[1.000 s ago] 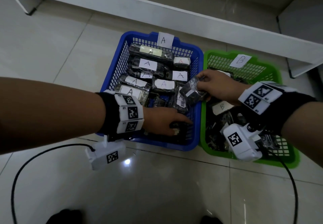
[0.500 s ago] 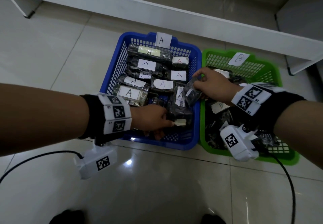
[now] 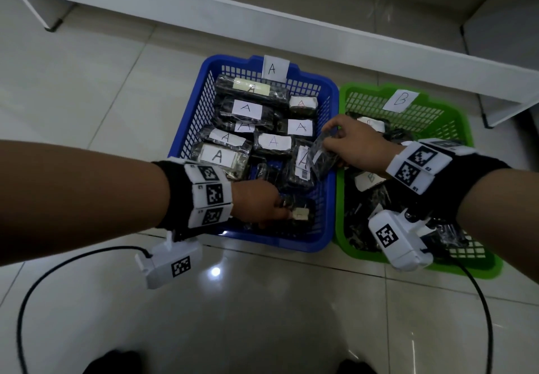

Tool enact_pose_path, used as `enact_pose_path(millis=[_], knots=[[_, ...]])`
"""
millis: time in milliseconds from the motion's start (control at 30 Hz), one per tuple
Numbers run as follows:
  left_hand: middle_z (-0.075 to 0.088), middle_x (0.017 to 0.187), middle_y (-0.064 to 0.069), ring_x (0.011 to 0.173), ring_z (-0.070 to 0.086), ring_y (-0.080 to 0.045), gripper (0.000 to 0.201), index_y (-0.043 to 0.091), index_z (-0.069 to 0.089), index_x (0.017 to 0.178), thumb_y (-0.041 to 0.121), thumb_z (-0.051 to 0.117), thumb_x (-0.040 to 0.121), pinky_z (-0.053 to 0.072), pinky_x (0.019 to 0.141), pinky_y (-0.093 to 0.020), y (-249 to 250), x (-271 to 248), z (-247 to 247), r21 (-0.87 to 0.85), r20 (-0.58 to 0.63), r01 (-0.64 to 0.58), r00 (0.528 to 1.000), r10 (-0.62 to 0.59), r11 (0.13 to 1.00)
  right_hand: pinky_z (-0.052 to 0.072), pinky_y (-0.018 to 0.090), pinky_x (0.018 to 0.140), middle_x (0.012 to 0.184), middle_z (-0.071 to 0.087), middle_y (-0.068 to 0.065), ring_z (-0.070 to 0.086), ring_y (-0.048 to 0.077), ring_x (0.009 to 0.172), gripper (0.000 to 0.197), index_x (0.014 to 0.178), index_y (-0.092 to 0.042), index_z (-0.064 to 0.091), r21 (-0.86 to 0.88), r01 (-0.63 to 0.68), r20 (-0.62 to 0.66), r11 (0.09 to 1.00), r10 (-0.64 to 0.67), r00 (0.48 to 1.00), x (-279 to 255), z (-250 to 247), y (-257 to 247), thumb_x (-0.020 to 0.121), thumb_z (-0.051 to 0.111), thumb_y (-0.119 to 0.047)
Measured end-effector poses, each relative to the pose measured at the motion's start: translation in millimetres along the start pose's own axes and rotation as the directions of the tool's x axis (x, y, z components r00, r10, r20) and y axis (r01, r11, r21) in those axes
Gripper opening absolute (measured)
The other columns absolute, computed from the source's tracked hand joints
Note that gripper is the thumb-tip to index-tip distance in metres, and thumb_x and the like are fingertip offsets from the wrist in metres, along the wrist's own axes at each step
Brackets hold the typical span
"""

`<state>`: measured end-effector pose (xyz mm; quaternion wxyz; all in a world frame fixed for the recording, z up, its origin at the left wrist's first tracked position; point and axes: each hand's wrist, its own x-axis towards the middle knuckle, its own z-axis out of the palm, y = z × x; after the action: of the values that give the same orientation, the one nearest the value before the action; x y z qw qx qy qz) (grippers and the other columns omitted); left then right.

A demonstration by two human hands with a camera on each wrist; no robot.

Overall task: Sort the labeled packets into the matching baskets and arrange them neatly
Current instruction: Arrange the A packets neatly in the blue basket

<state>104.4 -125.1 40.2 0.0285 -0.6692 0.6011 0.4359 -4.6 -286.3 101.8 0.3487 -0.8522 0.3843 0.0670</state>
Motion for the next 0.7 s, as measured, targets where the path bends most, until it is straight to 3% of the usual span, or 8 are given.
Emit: enact_pose_path(millis=[133,267,333,433,467,567,600,700], knots=[[0.063,0.069,-0.003,0.053,0.050,-0.008,0.047,0.009,0.062,0.078,0.042,0.037,0.099,0.034,0.051,-0.015,-7,-1,3,0.005,-0.092,-0.033,0.995,0.033,0.999,0.030,0.026,0.049,0.069,0.046,-0.002,0.043,0.013,0.057,0.019,0.109,-0.017,0.049,-0.007,0.008,0.000,1.000,-0.008,1.000,0,0,2,0.091,0.053,-0.024],[0.062,0.065,0.000,0.059,0.055,-0.014,0.049,0.012,0.059,0.073,0.051,0.039,0.095,0.044,0.064,-0.026,-17,-7,-2,-0.057,-0.046,-0.028,0.999,0.026,0.998,0.041,0.028,0.054,0.075,0.055,0.002,0.052,0.017,0.062,0.019,0.101,-0.017,0.046,0.029,0.015,0.008,0.999,-0.015,1.000,1,0,4,0.089,0.059,-0.024],[0.055,0.060,0.000,0.055,0.051,-0.015,0.048,0.015,0.053,0.066,0.054,0.042,0.092,0.042,0.061,-0.027,-20,-7,-6,-0.071,-0.167,-0.059,0.985,0.047,0.996,0.044,0.030,0.058,0.077,0.057,0.004,0.053,0.019,0.064,0.021,0.101,-0.016,0.046,0.036,0.022,0.008,0.999,-0.023,1.000,2,-1,4,0.088,0.060,-0.023],[0.052,0.063,-0.001,0.061,0.051,-0.017,0.038,0.013,0.052,0.070,0.044,0.049,0.093,0.037,0.055,-0.026,-24,-11,-14,-0.036,-0.411,-0.031,0.911,0.014,0.999,0.039,0.028,0.054,0.070,0.054,0.003,0.048,0.016,0.057,0.017,0.100,-0.014,0.049,0.064,0.045,-0.014,0.997,-0.045,0.999,4,-2,3,0.087,0.059,-0.019],[0.056,0.065,-0.001,0.063,0.053,-0.017,0.036,0.011,0.056,0.074,0.041,0.051,0.093,0.037,0.054,-0.024,-28,-13,-17,0.017,-0.381,0.025,0.924,-0.016,1.000,0.037,0.027,0.053,0.069,0.054,0.002,0.047,0.015,0.056,0.016,0.099,-0.014,0.050,0.090,0.050,-0.021,0.995,-0.048,0.999,5,-2,3,0.086,0.059,-0.017],[0.067,0.071,-0.006,0.062,0.062,-0.017,0.043,0.005,0.065,0.080,0.045,0.054,0.091,0.049,0.059,-0.025,-38,-17,-11,0.132,-0.121,0.083,0.990,-0.067,0.988,0.037,0.027,0.053,0.071,0.057,0.003,0.049,0.017,0.059,0.013,0.092,-0.016,0.053,0.170,0.032,-0.001,0.985,-0.032,0.999,9,-5,3,0.083,0.061,-0.013],[0.069,0.077,-0.008,0.066,0.064,-0.018,0.042,0.004,0.065,0.085,0.045,0.055,0.090,0.051,0.062,-0.028,-40,-17,-6,0.158,-0.104,0.071,0.993,-0.055,0.985,0.036,0.027,0.052,0.072,0.058,0.004,0.049,0.016,0.059,0.013,0.091,-0.017,0.053,0.173,0.017,0.019,0.985,-0.021,1.000,11,-6,3,0.083,0.062,-0.012],[0.067,0.088,-0.010,0.078,0.063,-0.021,0.037,0.003,0.063,0.094,0.039,0.060,0.088,0.049,0.066,-0.029,-40,-14,6,0.174,-0.203,0.045,0.979,-0.009,0.984,0.036,0.027,0.051,0.079,0.062,0.010,0.051,0.017,0.060,0.018,0.095,-0.016,0.054,0.168,0.007,0.056,0.986,-0.016,0.998,14,-7,3,0.081,0.065,-0.011]])
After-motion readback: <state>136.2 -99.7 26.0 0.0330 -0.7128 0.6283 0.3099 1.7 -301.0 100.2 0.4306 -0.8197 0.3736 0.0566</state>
